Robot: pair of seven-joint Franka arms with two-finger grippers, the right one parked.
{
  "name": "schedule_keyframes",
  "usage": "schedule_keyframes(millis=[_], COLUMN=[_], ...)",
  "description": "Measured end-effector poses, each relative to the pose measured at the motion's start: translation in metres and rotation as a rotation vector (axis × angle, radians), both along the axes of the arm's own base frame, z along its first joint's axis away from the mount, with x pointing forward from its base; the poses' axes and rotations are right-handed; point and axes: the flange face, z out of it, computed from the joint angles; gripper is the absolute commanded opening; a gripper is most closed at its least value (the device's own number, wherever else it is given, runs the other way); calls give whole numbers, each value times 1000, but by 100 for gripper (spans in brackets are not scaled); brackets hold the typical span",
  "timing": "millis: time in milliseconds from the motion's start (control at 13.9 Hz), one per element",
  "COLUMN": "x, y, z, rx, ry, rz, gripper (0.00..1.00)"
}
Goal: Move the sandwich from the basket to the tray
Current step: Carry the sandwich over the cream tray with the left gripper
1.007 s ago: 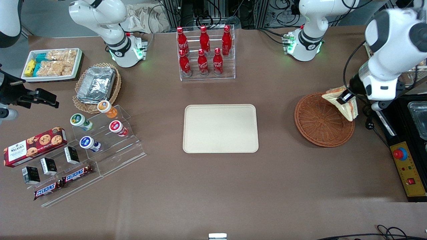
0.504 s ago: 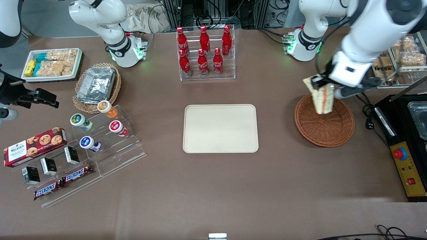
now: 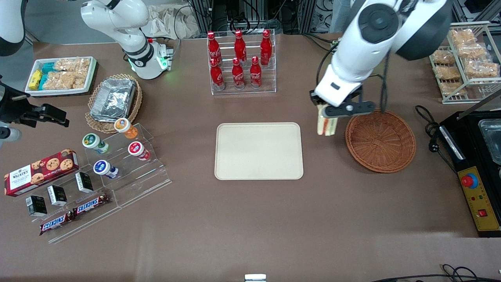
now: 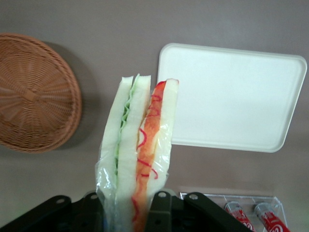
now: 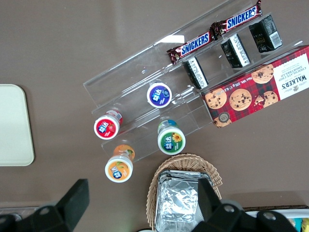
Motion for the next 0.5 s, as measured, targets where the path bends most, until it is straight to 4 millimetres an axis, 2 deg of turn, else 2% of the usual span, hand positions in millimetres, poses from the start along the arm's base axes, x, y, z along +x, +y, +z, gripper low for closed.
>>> schedule_keyframes(millis=[144, 216, 504], x=[9, 14, 24], y=[-16, -23, -41], z=[-36, -60, -172], rx=[-4, -6, 2], ry=[31, 47, 80], rz=[-19, -27, -53], gripper=[0, 0, 0])
